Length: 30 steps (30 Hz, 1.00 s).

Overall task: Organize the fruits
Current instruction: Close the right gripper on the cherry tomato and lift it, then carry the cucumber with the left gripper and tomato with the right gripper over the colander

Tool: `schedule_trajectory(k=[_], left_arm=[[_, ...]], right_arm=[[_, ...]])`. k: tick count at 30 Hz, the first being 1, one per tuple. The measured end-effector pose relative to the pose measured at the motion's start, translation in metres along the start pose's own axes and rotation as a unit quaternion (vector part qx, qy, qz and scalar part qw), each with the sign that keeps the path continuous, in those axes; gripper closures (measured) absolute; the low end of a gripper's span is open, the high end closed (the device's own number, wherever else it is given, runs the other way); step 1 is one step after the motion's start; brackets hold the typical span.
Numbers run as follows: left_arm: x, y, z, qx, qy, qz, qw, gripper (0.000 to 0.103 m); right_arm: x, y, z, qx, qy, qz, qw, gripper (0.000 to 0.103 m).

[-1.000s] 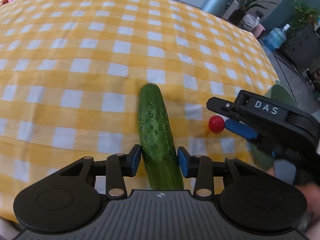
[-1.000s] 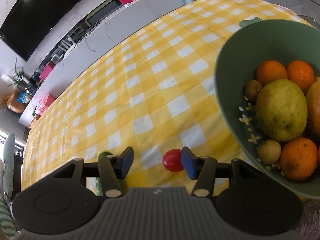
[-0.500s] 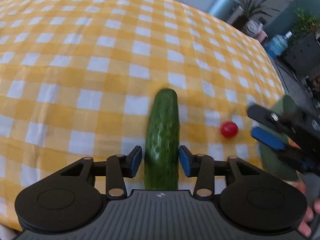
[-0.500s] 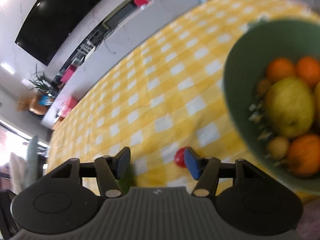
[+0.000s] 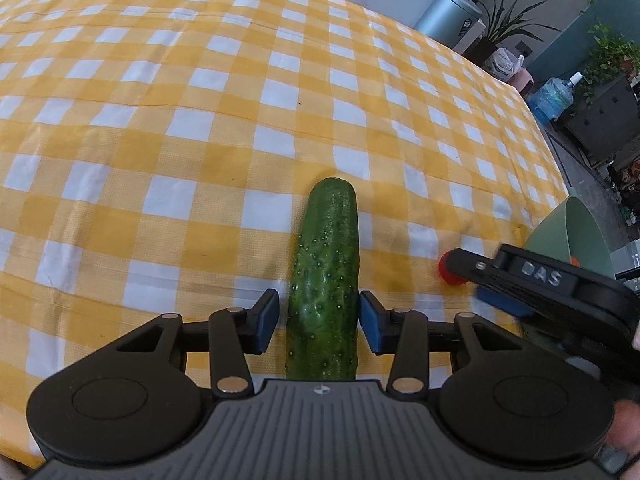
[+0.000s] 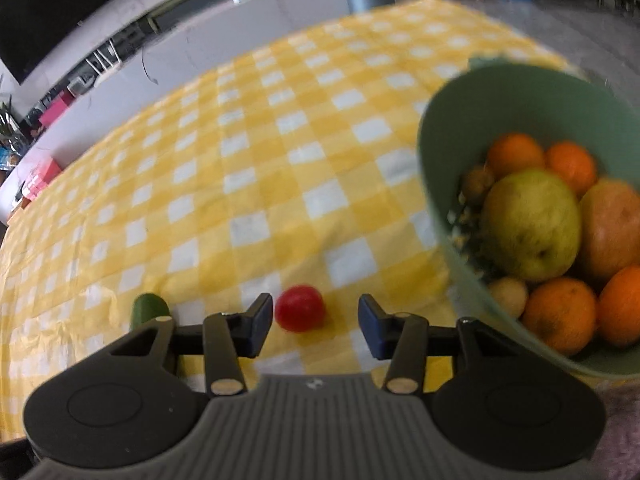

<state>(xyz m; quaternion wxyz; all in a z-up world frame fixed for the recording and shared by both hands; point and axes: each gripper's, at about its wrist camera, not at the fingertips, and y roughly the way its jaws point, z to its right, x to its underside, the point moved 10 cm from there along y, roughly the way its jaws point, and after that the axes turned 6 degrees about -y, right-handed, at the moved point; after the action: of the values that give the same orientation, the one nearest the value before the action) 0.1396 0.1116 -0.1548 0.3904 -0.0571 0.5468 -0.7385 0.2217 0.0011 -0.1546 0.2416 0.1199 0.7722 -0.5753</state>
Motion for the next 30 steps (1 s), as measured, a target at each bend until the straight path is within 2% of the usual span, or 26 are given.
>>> schedule_trajectory(k=[2,5,10,11,13,15,24,30], left_arm=[[0.000,0.000,0.000,0.001,0.000,0.000,1.0000,0.054],[-0.001,0.000,0.000,0.002,-0.001,0.000,1.0000,0.054],[-0.001,0.000,0.000,0.004,-0.003,0.000,1.0000,0.055],[0.000,0.001,0.000,0.006,-0.004,-0.001,1.0000,0.061],[0.000,0.001,0.000,0.011,-0.016,0.000,0.9998,0.060],[0.000,0.000,0.002,0.008,-0.001,0.007,0.9999,0.061],[0.003,-0.005,0.002,0.000,-0.003,0.016,0.9999,0.062],[0.001,-0.020,0.006,0.028,-0.017,0.013,0.9994,0.062]], right_arm=[[-0.001,0.006,-0.001,-0.008,0.016,-0.006,1.000,0.057],[-0.005,0.006,-0.006,0.013,-0.009,0.003,1.000,0.058],[-0.003,0.011,-0.015,0.023,-0.036,-0.002,0.999,0.075],[-0.004,0.012,-0.016,0.021,-0.037,-0.001,0.999,0.076],[-0.004,0.012,-0.017,0.021,-0.038,0.000,0.999,0.077],[-0.005,0.009,-0.016,0.017,-0.035,0.008,0.999,0.077],[-0.017,-0.032,-0.030,-0.057,-0.037,0.060,0.996,0.077],[-0.034,-0.083,-0.009,-0.107,0.007,0.111,0.988,0.077]])
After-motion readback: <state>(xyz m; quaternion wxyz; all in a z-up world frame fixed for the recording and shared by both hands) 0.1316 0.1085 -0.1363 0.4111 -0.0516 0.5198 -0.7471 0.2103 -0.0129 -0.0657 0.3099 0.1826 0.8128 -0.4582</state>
